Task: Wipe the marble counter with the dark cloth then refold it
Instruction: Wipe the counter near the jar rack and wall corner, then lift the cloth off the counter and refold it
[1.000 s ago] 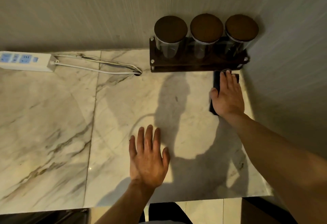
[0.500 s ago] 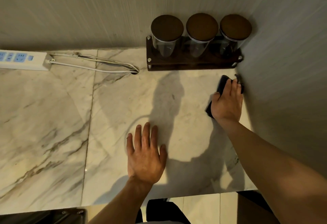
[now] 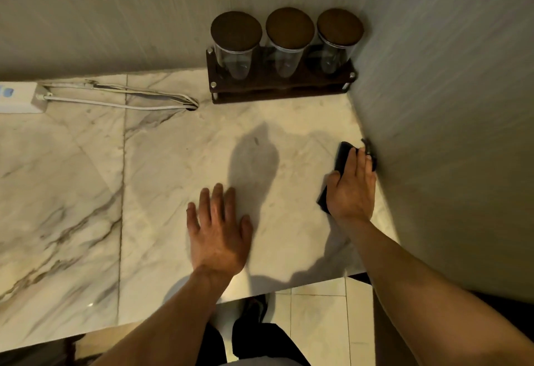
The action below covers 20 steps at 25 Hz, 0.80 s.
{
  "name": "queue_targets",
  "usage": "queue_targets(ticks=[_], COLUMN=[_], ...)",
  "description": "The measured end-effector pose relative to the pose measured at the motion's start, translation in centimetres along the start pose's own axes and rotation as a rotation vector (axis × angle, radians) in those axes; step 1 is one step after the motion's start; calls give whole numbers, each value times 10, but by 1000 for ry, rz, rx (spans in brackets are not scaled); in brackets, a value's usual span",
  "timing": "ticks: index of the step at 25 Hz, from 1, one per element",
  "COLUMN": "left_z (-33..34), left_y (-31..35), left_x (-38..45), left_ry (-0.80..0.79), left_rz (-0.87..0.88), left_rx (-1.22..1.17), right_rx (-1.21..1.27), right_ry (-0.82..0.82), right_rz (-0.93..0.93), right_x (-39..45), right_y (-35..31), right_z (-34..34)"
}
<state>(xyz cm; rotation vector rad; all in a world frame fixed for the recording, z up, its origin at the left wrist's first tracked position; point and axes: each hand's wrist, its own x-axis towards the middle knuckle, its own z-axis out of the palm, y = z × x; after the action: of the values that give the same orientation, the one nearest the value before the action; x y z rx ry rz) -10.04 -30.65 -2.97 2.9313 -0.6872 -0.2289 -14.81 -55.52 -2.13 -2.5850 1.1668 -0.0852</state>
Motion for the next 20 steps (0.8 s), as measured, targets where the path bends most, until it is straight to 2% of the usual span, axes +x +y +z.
queue_targets(ticks=[5, 12, 20], left_z=[7, 1, -19], left_y=[-1, -5, -18], left_x=[-1, 1, -4], left_ry=[27, 32, -64], left_rz=[-1, 29, 97], left_rx=[-18, -161, -268], right_rx=[36, 40, 153], right_ry=[5, 7, 88], right_rz=[30, 79, 125], right_x=[-43, -91, -125], right_y=[20, 44, 57], right_z=[-4, -6, -6])
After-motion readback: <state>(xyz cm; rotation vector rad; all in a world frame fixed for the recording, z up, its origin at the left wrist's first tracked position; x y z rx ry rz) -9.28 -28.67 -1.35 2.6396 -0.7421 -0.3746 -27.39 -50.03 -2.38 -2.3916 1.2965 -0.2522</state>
